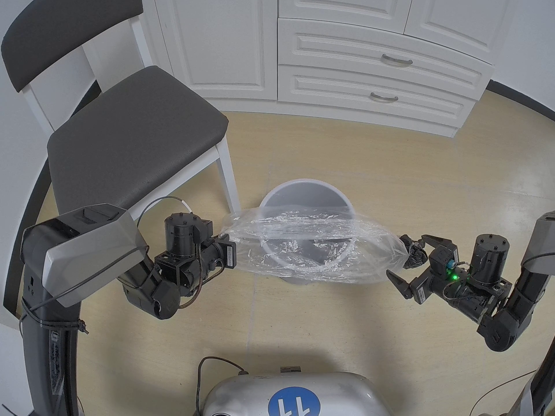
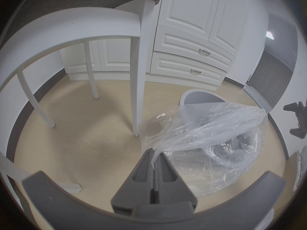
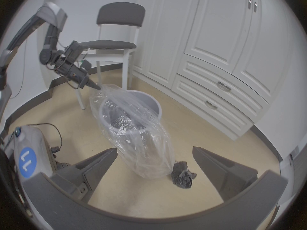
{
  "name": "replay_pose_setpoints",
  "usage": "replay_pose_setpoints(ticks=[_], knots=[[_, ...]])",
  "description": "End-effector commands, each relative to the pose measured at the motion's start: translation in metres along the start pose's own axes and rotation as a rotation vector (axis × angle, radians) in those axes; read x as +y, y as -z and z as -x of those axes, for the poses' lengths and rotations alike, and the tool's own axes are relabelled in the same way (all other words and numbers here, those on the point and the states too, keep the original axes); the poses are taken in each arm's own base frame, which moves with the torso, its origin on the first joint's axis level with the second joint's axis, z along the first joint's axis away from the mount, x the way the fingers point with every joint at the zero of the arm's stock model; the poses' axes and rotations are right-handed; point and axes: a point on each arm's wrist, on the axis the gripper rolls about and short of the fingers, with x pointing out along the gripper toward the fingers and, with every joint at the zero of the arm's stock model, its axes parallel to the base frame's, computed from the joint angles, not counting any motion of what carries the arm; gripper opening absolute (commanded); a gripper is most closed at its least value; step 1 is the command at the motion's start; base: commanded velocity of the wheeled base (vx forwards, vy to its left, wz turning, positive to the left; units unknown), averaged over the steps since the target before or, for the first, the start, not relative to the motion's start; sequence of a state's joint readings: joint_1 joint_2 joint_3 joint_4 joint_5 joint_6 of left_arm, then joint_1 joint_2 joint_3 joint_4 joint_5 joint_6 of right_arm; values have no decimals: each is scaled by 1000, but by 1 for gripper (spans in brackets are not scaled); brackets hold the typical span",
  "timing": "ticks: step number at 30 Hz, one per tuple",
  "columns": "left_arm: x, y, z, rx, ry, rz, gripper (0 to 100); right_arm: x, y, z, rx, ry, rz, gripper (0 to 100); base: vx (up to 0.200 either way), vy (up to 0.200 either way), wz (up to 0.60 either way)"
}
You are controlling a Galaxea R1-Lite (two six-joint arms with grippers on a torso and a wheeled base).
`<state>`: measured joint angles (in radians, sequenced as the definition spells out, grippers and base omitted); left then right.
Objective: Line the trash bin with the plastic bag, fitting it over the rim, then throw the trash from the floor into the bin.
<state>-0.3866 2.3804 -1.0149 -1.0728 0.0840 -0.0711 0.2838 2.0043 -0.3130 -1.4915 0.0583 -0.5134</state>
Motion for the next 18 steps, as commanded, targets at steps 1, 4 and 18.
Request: replay_pose_setpoints(ticks=[1,4,18], knots=[[0,6,5,26,2,-17,0,10,-44,12,17,39,-132,100,0,0,0],[-3,10,9,42,17,-30,0,7,-77,-3,64,30,-163,100,0,0,0],[-19,4,27,47,97,-40,0,31,-165,-66,137,-2,212,100,0,0,0]])
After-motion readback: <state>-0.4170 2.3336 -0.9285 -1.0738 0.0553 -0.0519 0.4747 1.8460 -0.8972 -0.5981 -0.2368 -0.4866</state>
